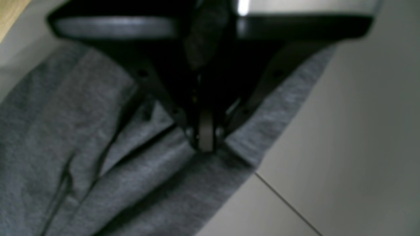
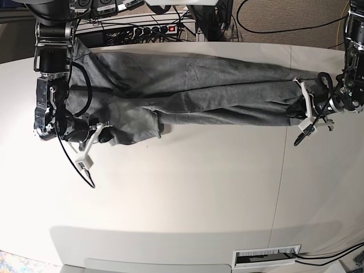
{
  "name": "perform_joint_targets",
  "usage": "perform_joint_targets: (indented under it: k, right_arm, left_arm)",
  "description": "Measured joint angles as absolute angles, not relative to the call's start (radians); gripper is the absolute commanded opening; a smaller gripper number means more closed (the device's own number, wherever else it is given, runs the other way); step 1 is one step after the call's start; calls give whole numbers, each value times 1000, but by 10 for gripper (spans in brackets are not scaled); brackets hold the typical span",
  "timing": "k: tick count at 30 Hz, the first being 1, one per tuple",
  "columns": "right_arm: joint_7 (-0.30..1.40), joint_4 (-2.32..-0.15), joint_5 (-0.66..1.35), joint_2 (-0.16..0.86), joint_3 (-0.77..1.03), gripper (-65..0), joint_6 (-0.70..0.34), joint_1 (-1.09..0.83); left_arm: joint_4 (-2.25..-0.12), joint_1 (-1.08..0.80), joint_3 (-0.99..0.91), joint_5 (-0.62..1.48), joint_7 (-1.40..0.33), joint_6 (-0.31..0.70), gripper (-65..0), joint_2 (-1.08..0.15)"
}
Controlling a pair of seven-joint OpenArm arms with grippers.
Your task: Fold the T-shirt properly
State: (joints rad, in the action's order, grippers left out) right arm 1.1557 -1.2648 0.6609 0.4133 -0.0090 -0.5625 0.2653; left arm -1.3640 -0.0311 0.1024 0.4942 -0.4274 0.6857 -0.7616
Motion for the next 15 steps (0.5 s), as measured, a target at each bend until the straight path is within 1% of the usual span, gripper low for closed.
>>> perform_joint_targets:
  k: [3, 6, 15]
  right_arm:
    - [1239, -1349, 713, 416, -10, -650, -564, 263]
    - [1251, -1465, 731, 417, -10, -650, -569, 229]
    - [1272, -1738, 709, 432, 2, -650, -569, -26]
  left_arm:
    - [-1364, -31, 102, 494, -427, 686, -650, -762]
    - [-1363, -33, 102, 494, -419, 686, -650, -762]
    - [-1363, -34, 102, 494, -418, 685, -650, -761]
